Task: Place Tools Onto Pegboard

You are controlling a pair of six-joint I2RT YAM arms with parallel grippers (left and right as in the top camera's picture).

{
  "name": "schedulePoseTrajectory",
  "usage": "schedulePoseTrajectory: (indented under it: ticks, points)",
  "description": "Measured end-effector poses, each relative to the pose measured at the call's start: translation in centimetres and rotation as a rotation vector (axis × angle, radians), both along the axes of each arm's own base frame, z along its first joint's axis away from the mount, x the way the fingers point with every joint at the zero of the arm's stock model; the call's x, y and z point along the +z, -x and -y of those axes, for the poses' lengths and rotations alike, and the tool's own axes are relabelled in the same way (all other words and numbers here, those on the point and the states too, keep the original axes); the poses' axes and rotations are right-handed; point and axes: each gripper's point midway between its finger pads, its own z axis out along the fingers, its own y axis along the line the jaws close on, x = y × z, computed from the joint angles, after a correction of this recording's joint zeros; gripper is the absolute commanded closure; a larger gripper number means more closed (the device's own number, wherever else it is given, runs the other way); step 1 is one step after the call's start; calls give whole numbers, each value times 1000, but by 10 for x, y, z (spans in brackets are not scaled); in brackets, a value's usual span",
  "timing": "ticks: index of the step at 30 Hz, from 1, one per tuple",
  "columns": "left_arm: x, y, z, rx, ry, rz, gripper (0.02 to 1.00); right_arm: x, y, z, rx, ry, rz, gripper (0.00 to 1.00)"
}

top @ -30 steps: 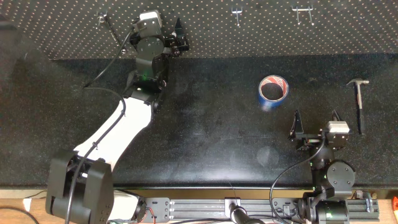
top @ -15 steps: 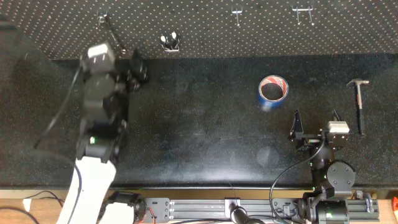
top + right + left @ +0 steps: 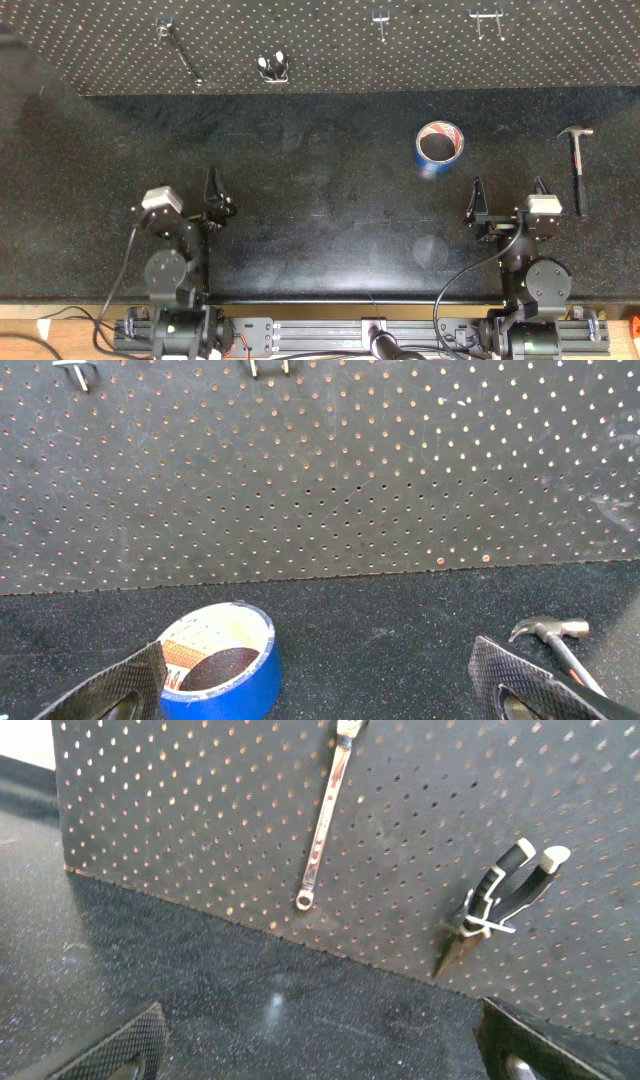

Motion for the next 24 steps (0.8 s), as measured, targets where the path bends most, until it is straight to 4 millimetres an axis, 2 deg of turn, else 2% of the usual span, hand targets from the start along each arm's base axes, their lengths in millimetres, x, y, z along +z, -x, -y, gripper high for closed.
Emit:
schedulePoseTrajectory:
  ticks: [6,8,12,24]
  points:
    - [-20,11,12,-54,-13,-46,29,0,0,0,0,0,0,9]
    - [-11,13,19,-96,-73,-14,27,0,0,0,0,0,0,7]
    - [-9,13,27,-147,-141,-9,27,0,0,0,0,0,0,9]
    - [-10,13,34,-188,-155,-11,27,0,0,0,0,0,0,9]
